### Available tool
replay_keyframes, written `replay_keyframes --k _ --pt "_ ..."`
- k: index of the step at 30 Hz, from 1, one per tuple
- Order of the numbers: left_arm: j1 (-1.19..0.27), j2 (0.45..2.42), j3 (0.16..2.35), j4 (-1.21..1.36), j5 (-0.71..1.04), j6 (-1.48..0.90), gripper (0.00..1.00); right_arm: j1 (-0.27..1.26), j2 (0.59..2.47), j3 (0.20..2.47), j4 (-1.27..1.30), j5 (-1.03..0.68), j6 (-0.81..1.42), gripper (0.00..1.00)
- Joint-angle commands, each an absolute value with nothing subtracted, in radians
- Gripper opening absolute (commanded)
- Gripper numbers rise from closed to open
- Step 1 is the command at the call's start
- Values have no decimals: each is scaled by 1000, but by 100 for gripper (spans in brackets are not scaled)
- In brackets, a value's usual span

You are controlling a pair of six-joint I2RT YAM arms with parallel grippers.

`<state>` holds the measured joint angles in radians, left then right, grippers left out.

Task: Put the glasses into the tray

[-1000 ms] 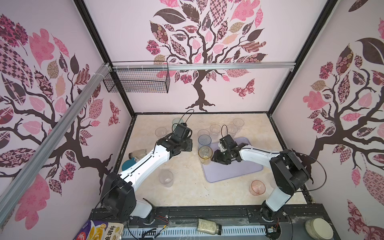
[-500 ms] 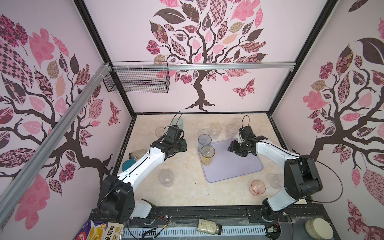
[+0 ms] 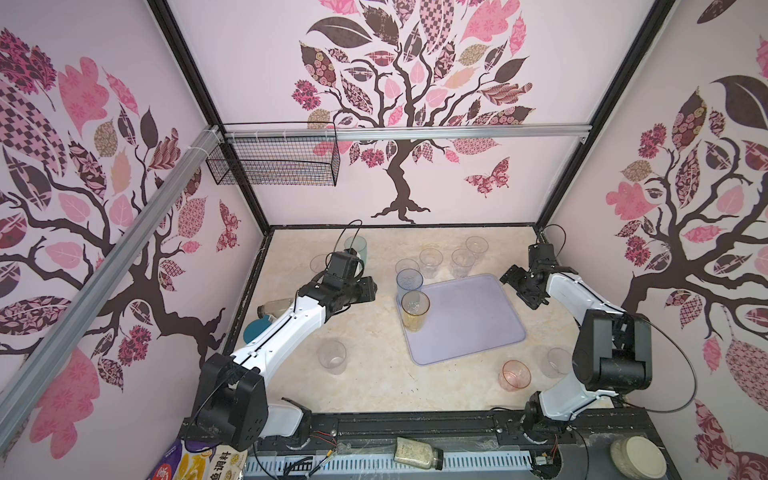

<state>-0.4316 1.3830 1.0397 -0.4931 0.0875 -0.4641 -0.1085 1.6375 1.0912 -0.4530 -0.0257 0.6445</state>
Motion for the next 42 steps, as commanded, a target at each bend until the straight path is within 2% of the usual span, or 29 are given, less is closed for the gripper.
replay_keyframes --k 1,11,22,31,37,42 --pt "-427 1373 1067 -507 100 -444 53 -108 1709 1118 -457 -22 663 94" --pt "-399 1351 1054 -512 100 -445 53 -118 1771 1049 -433 -114 636 96" --pt "-391 1367 1081 -507 124 -452 52 -112 1652 883 -379 -258 717 93" --pt "-366 1382 1124 -491 69 -430 52 -3 1567 824 -387 -274 753 92" --pt "-281 1435 1236 -512 160 -369 52 -9 1558 957 -511 -273 640 93" --pt "-269 1569 1428 -620 15 -333 52 -19 1519 1082 -586 -231 574 93"
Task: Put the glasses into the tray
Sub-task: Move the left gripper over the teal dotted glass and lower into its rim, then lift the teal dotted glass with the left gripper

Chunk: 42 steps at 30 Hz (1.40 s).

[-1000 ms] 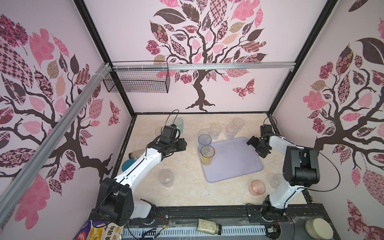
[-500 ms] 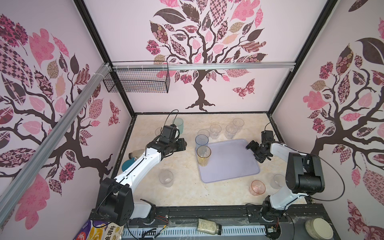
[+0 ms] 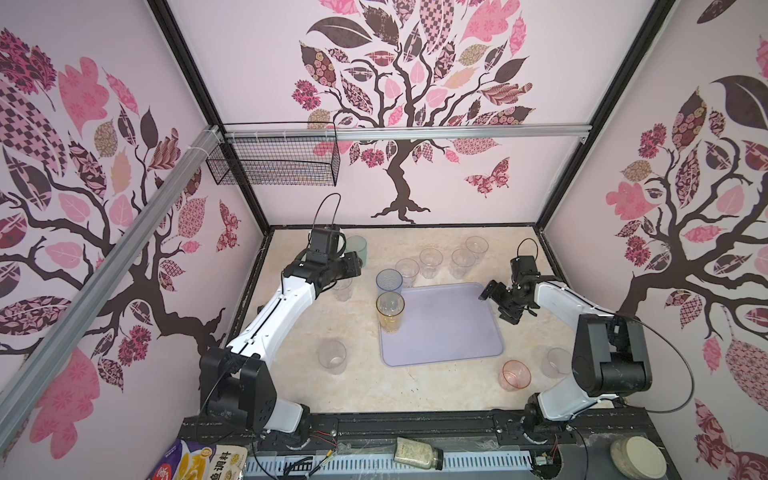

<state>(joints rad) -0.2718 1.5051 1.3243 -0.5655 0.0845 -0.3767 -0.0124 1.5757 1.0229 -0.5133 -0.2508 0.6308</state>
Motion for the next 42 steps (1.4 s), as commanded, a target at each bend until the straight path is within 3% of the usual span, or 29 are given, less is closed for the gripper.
replay_keyframes --k 1,5,14,20,30,35,42 --pt "-260 1601 1457 -617 12 -331 52 -16 1505 1077 -571 -245 580 91" --pt "-198 1753 1611 -616 45 -352 49 38 1464 1085 -533 -277 590 86" --pt "-188 2043 1893 -719 -181 -203 46 204 1459 1177 -585 -200 521 80" --pt "-182 2131 1977 -711 -142 -191 46 359 1530 1202 -568 -173 519 80" --pt "-180 2245 2039 -729 -147 -166 37 374 1571 1226 -555 -176 513 80" --pt "-180 2255 2017 -697 -155 -150 28 374 1575 1218 -551 -185 516 80" --pt "-180 2242 2016 -680 -146 -126 6 374 1559 1213 -551 -178 521 80"
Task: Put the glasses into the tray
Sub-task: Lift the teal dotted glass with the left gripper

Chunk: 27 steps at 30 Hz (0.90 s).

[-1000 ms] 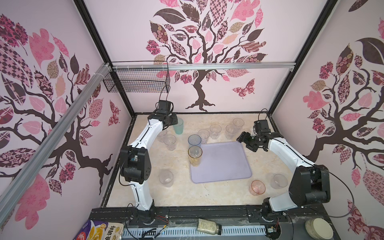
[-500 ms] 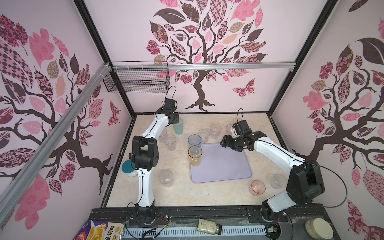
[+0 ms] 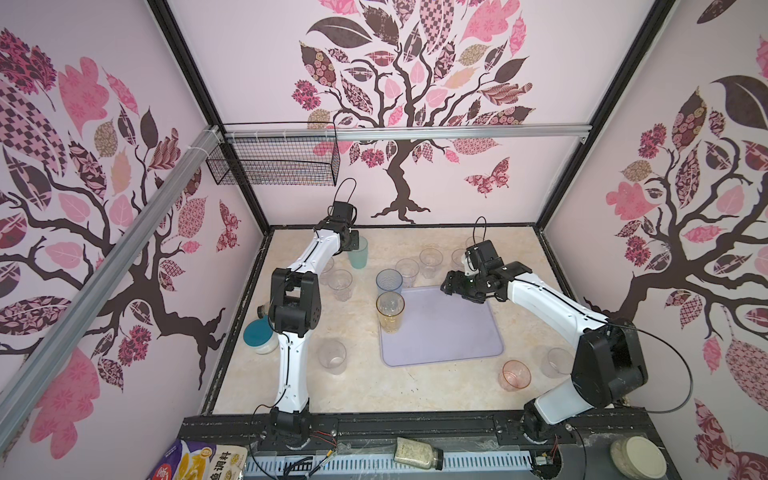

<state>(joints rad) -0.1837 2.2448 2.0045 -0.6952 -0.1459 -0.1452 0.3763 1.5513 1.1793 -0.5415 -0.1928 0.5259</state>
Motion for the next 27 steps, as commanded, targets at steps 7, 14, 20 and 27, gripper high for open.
replay_keyframes --k 7,14,20,27 --pt "-181 2141 2007 -713 -115 -128 0 374 1543 1206 -550 -177 529 79" --pt "-202 1987 1992 -744 -95 -143 0 374 1527 1200 -534 -200 549 79" --pt "-243 1861 1992 -782 -82 -142 0 374 1508 1174 -517 -228 577 79" --pt "-357 1721 1974 -881 -40 -120 0 362 1494 1175 -514 -228 571 79"
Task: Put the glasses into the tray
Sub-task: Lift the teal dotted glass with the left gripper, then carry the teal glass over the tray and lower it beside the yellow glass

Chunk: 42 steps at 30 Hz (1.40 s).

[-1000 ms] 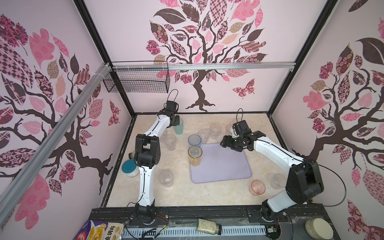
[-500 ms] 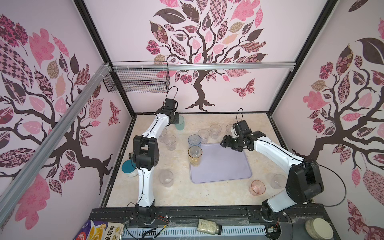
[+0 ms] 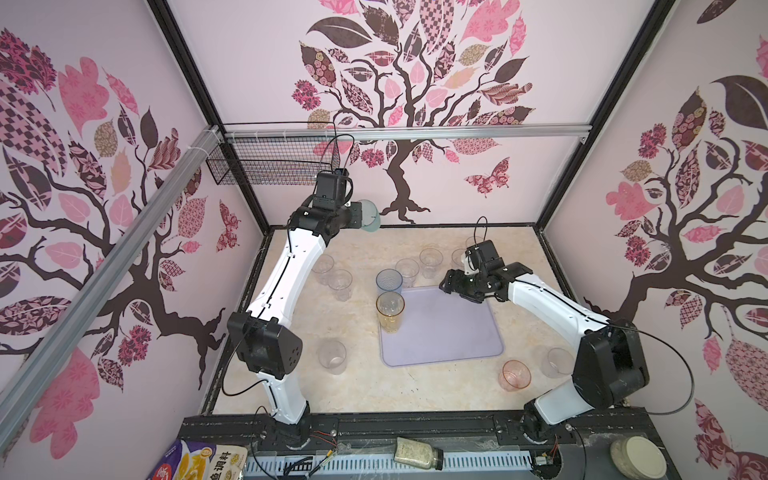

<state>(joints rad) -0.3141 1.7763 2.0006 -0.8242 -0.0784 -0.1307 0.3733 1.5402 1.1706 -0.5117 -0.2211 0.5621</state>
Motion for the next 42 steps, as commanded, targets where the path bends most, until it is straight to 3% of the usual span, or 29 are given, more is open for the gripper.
replay_keyframes --k 1,9,21,42 --pt "-377 1698 1962 -896 -29 -120 0 361 1493 1177 -514 -231 574 79" --pt "-549 1595 1853 -990 10 -145 0 323 1491 1173 -521 -263 591 79" --pt "-875 1625 1616 -984 -10 -207 0 287 1455 1097 -528 -230 592 78" --pt "-894 1532 1190 -885 -210 -298 0 367 1483 1039 -489 -224 617 76"
